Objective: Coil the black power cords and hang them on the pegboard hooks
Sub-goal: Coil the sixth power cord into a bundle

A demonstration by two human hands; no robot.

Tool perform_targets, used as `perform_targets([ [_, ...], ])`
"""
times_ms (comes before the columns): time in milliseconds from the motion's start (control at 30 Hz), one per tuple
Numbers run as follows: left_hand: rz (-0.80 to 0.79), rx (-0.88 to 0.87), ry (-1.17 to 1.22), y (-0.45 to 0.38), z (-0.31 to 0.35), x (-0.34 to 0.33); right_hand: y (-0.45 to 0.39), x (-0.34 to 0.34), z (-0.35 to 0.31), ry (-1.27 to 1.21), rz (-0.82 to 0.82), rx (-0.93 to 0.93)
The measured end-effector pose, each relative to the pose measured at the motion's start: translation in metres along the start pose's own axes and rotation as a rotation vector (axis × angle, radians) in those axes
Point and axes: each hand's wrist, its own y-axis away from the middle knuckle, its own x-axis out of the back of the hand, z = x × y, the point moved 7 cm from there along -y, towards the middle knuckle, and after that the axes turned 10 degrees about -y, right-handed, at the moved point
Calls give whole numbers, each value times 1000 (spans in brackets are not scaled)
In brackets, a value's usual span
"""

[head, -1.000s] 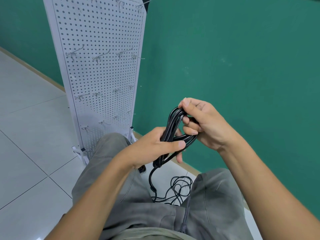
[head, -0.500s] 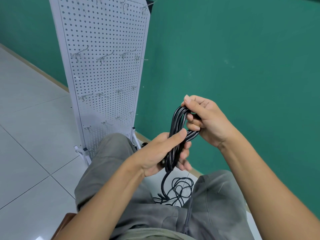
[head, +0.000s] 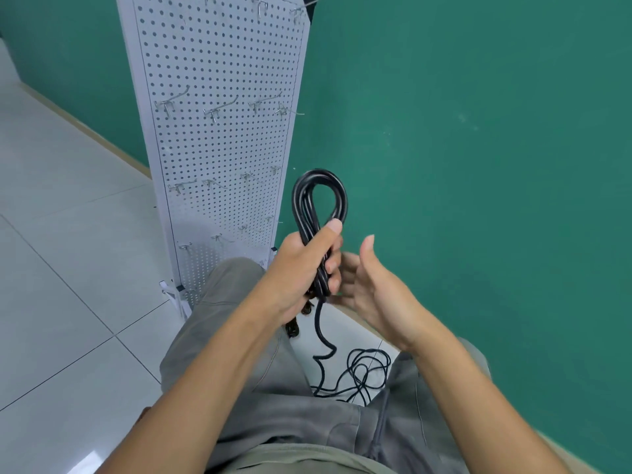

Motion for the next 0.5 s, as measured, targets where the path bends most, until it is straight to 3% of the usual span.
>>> perform_targets([
  [133,147,-31,83,-4,8,31,3,-9,36,243,-33,-121],
  [333,319,-32,170,-10,8,69,13,-4,23,300,4,16],
  [500,355,-71,-45,-13,0,73,17,-3,1,438,56,98],
])
